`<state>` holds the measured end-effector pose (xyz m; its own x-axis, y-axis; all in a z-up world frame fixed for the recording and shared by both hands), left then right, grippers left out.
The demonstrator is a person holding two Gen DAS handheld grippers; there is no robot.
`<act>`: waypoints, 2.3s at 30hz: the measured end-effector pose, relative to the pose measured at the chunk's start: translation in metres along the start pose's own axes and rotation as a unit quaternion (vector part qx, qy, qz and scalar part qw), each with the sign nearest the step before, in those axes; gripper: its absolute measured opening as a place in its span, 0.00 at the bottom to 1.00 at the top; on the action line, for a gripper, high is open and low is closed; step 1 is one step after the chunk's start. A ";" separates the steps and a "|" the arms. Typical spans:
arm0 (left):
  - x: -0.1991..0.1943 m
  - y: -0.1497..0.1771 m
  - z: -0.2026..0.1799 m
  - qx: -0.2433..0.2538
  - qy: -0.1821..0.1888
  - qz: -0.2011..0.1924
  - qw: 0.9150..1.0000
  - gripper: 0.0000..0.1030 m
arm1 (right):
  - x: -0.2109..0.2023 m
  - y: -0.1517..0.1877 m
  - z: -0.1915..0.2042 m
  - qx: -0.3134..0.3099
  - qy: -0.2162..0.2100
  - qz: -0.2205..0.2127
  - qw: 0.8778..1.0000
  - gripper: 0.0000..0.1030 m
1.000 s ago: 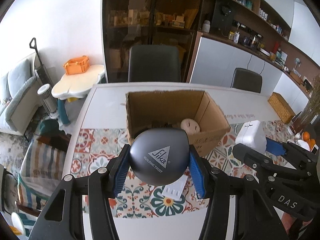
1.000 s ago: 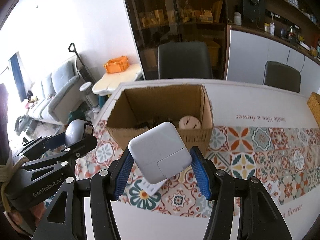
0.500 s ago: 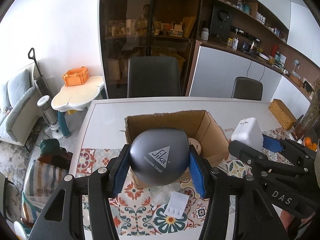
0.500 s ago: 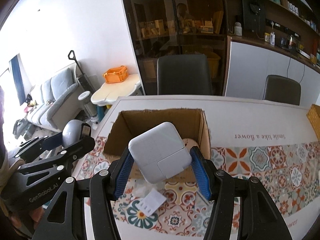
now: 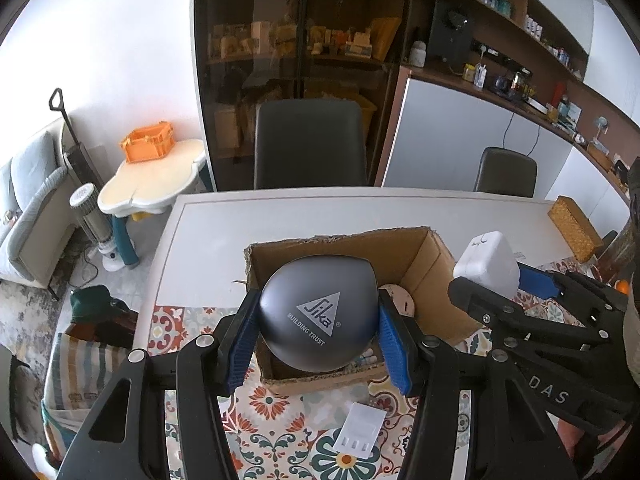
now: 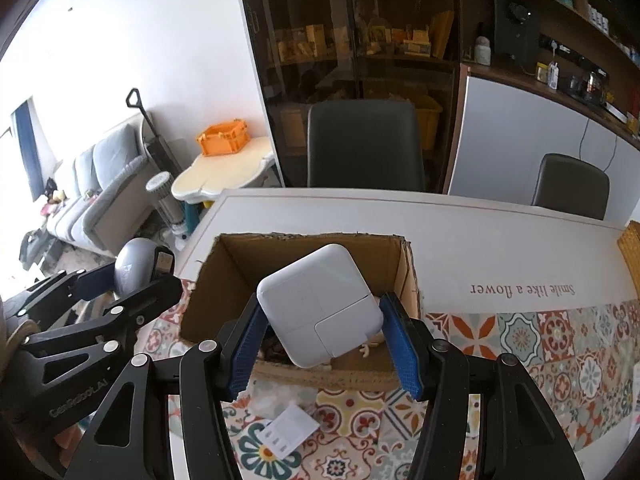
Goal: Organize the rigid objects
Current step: 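Open both tools to drop the grey case and white adapter into the box, then move the left tool back to the white charger block on the table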
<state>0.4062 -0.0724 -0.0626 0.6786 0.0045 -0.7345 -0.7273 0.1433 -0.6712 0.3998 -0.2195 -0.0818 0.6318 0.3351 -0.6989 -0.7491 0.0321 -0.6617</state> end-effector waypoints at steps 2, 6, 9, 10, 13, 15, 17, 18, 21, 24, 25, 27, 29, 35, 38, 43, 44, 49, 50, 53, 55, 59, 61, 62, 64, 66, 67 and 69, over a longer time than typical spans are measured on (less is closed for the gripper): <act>0.009 -0.001 -0.001 0.000 -0.001 0.008 1.000 0.53 | 0.007 -0.001 -0.003 0.001 0.002 0.008 1.000 0.56; 0.027 -0.001 -0.002 0.003 -0.007 0.027 1.000 0.53 | 0.025 -0.001 -0.011 0.007 0.009 0.024 1.000 0.56; 0.040 -0.001 -0.004 0.008 -0.012 0.038 0.999 0.53 | 0.038 -0.002 -0.017 0.011 0.010 0.039 0.999 0.56; 0.043 -0.001 -0.004 0.009 -0.012 0.042 0.999 0.53 | 0.041 -0.001 -0.019 0.013 0.011 0.042 0.999 0.56; 0.057 -0.001 -0.007 0.012 -0.008 0.062 0.998 0.53 | 0.054 -0.001 -0.023 0.018 0.012 0.056 0.998 0.56; 0.065 0.002 -0.007 0.011 -0.003 0.076 0.997 0.53 | 0.061 0.001 -0.026 0.022 0.012 0.063 0.998 0.56; 0.068 0.004 -0.006 0.009 -0.004 0.079 0.997 0.54 | 0.066 0.001 -0.027 0.024 0.013 0.067 0.997 0.56; 0.068 0.004 -0.006 0.009 -0.007 0.079 0.997 0.55 | 0.068 0.002 -0.028 0.025 0.013 0.069 0.997 0.56; 0.065 0.005 -0.002 0.009 -0.016 0.073 0.997 0.63 | 0.073 0.004 -0.030 0.028 0.012 0.076 0.997 0.56; 0.060 0.006 0.006 0.002 -0.034 0.063 0.997 0.70 | 0.076 0.005 -0.030 0.030 0.011 0.079 0.996 0.56; 0.058 0.006 0.010 -0.002 -0.042 0.062 0.997 0.75 | 0.076 0.005 -0.029 0.030 0.011 0.080 0.996 0.56; 0.054 0.007 0.018 -0.012 -0.054 0.058 0.997 0.80 | 0.076 0.004 -0.027 0.032 0.009 0.080 0.996 0.60; 0.049 0.009 0.027 -0.021 -0.062 0.054 0.996 0.84 | 0.074 0.003 -0.025 0.031 0.010 0.075 0.997 0.72; 0.027 0.019 0.046 -0.035 -0.081 0.035 0.995 0.92 | 0.062 0.005 -0.013 0.030 0.031 0.066 0.997 0.76; 0.017 0.028 0.051 -0.038 -0.077 0.030 0.996 0.93 | 0.052 0.015 -0.005 0.038 0.028 0.059 0.997 0.77; 0.004 0.042 0.054 -0.033 -0.074 0.027 0.996 0.93 | 0.037 0.030 0.002 0.052 0.021 0.052 0.997 0.77; 0.003 0.044 0.053 -0.032 -0.072 0.026 0.997 0.93 | 0.035 0.032 0.003 0.053 0.021 0.050 0.997 0.77; -0.005 0.056 0.046 -0.023 -0.061 0.024 0.998 0.93 | 0.019 0.046 0.007 0.050 0.029 0.041 0.997 0.77; -0.006 0.058 0.044 -0.021 -0.058 0.024 0.998 0.93 | 0.016 0.048 0.007 0.050 0.033 0.039 0.997 0.77; -0.009 0.064 0.039 -0.015 -0.052 0.023 0.998 0.93 | 0.008 0.058 0.005 0.055 0.038 0.037 0.997 0.77; -0.012 0.068 0.033 -0.009 -0.046 0.022 0.999 0.93 | 0.004 0.062 0.003 0.059 0.039 0.035 0.997 0.77; -0.015 0.075 0.023 0.006 -0.042 0.021 0.999 0.93 | -0.004 0.074 -0.003 0.072 0.042 0.034 0.996 0.77; -0.015 0.080 0.018 0.013 -0.038 0.023 0.999 0.93 | -0.007 0.080 -0.007 0.077 0.044 0.034 0.995 0.77; -0.014 0.083 0.014 0.018 -0.035 0.025 0.999 0.93 | -0.008 0.083 -0.008 0.080 0.046 0.034 0.995 0.77; -0.012 0.088 0.008 0.026 -0.027 0.028 0.999 0.93 | -0.012 0.091 -0.012 0.086 0.048 0.034 0.995 0.77; -0.009 0.094 0.002 0.032 -0.021 0.035 0.999 0.93 | -0.015 0.099 -0.017 0.097 0.050 0.036 0.993 0.77; -0.007 0.096 -0.001 0.035 -0.017 0.038 0.999 0.93 | -0.016 0.102 -0.019 0.101 0.050 0.036 0.993 0.77; -0.003 0.103 -0.007 0.043 -0.011 0.045 0.998 0.93 | -0.018 0.110 -0.023 0.109 0.053 0.038 0.992 0.77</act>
<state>0.3283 -0.0644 -0.1303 0.6137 0.0425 -0.7884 -0.7745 0.2260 -0.5908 0.3106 -0.2438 -0.1479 0.5808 0.2439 -0.7767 -0.8132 0.2171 -0.5400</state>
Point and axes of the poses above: each gripper's, at about its wrist camera, not at the fingertips, and x roughly the way its jaws point, z to its left, y to its underside, the point moved 4 cm from there along x, roughly the way its jaws point, and after that the axes turned 13 degrees about -y, right-handed, at the moved point
